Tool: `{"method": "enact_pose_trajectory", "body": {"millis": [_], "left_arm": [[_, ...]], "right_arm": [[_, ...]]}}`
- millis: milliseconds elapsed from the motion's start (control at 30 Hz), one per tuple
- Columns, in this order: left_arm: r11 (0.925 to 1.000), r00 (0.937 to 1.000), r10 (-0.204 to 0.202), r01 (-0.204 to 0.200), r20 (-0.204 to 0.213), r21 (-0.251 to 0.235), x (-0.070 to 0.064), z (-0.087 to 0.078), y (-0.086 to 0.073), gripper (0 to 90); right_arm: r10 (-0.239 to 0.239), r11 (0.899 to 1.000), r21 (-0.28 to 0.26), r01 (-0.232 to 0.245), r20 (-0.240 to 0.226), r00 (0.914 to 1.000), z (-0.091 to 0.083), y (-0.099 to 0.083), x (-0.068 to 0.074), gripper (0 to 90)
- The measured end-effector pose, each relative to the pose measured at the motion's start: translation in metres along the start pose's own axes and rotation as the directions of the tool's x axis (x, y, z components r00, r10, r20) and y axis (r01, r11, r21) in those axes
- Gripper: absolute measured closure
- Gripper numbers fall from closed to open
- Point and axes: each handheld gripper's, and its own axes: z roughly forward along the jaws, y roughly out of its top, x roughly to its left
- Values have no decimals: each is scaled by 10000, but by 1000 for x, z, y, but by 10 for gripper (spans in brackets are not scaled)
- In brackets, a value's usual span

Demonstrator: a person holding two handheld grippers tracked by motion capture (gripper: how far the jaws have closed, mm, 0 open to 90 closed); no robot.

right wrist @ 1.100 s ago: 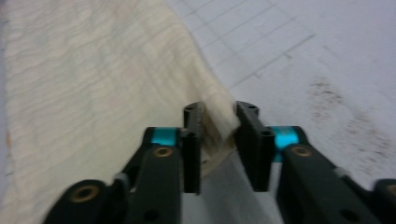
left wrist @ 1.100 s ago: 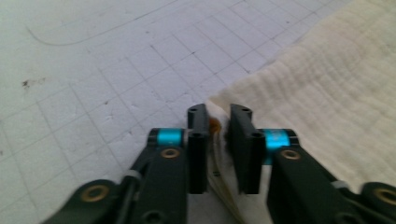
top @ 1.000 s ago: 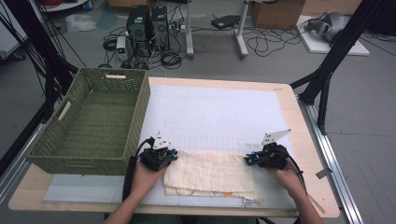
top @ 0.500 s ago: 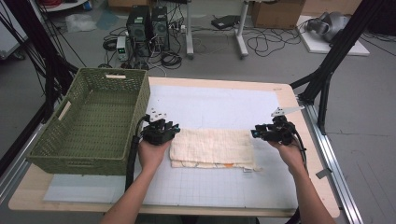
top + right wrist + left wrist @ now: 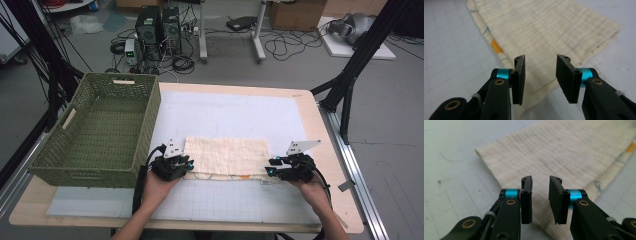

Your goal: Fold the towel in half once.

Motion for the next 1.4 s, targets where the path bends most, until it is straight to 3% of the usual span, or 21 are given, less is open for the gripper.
{"method": "enact_pose_trajectory", "body": {"millis": [67, 100, 233, 333, 400, 667, 900, 1067, 1167, 1400], "left_arm": [[9989, 9986, -440, 435, 289, 189, 4, 0, -4, 711], [9987, 9984, -477, 471, 317, 171, 4, 0, -5, 710], [9992, 9993, -277, 269, 269, 288, 3, 3, -4, 774], [9991, 9992, -333, 327, 200, 275, 4, 5, -4, 862], [9993, 9994, -315, 312, 146, 204, 3, 4, -2, 883], [9943, 9956, -875, 894, 345, -584, 7, -9, 4, 887], [9968, 9972, -602, 625, 453, -506, 3, -15, 4, 887], [9991, 9978, -422, 421, 521, 21, 1, -10, -5, 882], [9988, 9978, -448, 438, 497, 214, 0, -8, -8, 817], [9993, 9989, -265, 275, 386, -266, -1, -17, -6, 726]], "right_arm": [[30, 10000, 75, -29, -108, 9999, 4, -3, 0, 602], [17, 9998, 214, -13, -161, 9999, 7, -4, 0, 616], [-23, 9989, 478, 33, -199, 9998, 11, -5, 0, 701], [-6, 9989, 477, 22, -334, 9994, 11, -5, -1, 816], [-115, 9985, 523, 139, -441, 9990, 11, -4, -1, 844], [-19, 10000, 48, 21, -415, 9991, 2, 2, -5, 845], [-148, 9999, -29, 147, -496, 9987, -8, 3, 2, 844], [-133, 9996, 223, 147, -650, 9978, -8, -3, 4, 825], [-24, 9987, 498, 58, -694, 9976, -2, -8, 4, 786], [161, 9988, -462, -190, -624, 9979, -8, -8, 8, 691]]}}
